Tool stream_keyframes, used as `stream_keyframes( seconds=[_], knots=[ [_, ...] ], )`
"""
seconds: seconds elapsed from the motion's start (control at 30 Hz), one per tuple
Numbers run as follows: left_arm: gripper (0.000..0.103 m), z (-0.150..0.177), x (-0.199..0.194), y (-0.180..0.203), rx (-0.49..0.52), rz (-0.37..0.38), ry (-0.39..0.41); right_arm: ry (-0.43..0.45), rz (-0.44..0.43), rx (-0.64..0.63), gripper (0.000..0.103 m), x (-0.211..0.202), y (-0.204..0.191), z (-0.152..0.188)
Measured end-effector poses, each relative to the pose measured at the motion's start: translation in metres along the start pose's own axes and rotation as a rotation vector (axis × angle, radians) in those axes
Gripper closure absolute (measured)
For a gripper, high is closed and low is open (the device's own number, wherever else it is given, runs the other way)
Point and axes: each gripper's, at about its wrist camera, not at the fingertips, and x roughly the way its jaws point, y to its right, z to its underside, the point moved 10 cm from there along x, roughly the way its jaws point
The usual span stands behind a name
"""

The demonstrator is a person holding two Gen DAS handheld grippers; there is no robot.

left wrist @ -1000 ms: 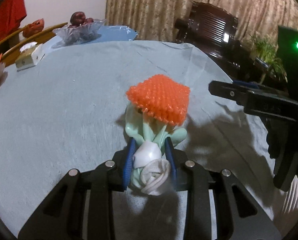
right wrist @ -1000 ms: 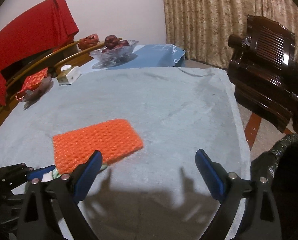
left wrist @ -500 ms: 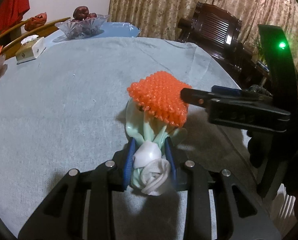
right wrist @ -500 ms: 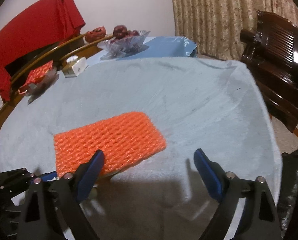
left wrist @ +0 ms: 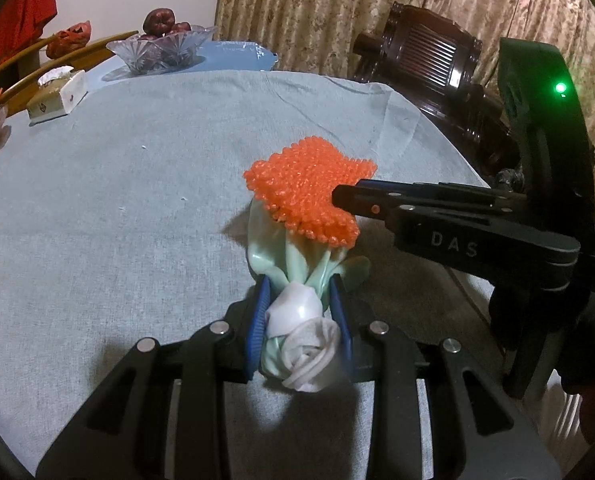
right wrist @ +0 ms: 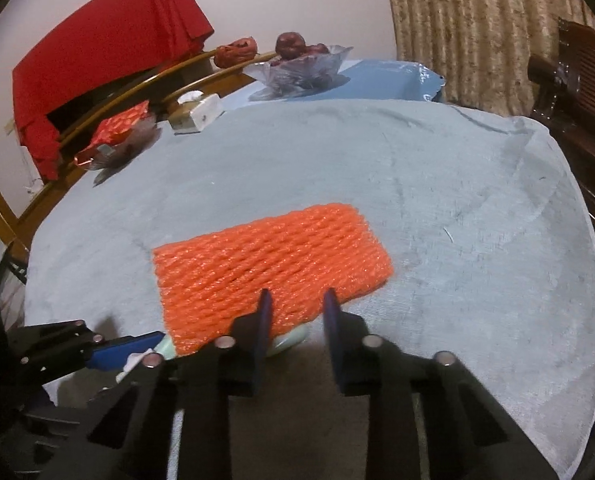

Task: Collect trash
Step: 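Lift the orange foam net with the right gripper while the left gripper holds the glove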

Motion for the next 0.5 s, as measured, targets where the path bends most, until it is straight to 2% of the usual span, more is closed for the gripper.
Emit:
stream_keyframes(
  seconds=[0.03, 0.1, 0.4, 0.43, 0.5],
  knots=[
    [0.074, 0.0, 0.0, 0.0, 0.0, -0.001, 0.0, 0.006, -0.01, -0.004, 0.09, -0.002, -0.002, 0.0],
    [0.073, 0.0, 0.001, 0.001, 0.0, -0.003, 0.001, 0.014, -0.006, -0.007, 0.092, -0.004, -0.003, -0.001],
    [0.073, -0.005, -0.004, -0.004, -0.031, -0.028, 0.024, 0.054, 0.014, 0.001, 0.096, -0.027, 0.004, -0.005],
    [0.073, -0.006, -0.005, -0.004, -0.034, -0.032, 0.027, 0.058, 0.018, -0.002, 0.1, -0.03, 0.005, -0.006],
    [0.073, -0.008, -0.007, -0.004, -0.037, -0.042, 0.03, 0.071, 0.018, 0.004, 0.1, -0.038, 0.007, -0.008]
  ],
)
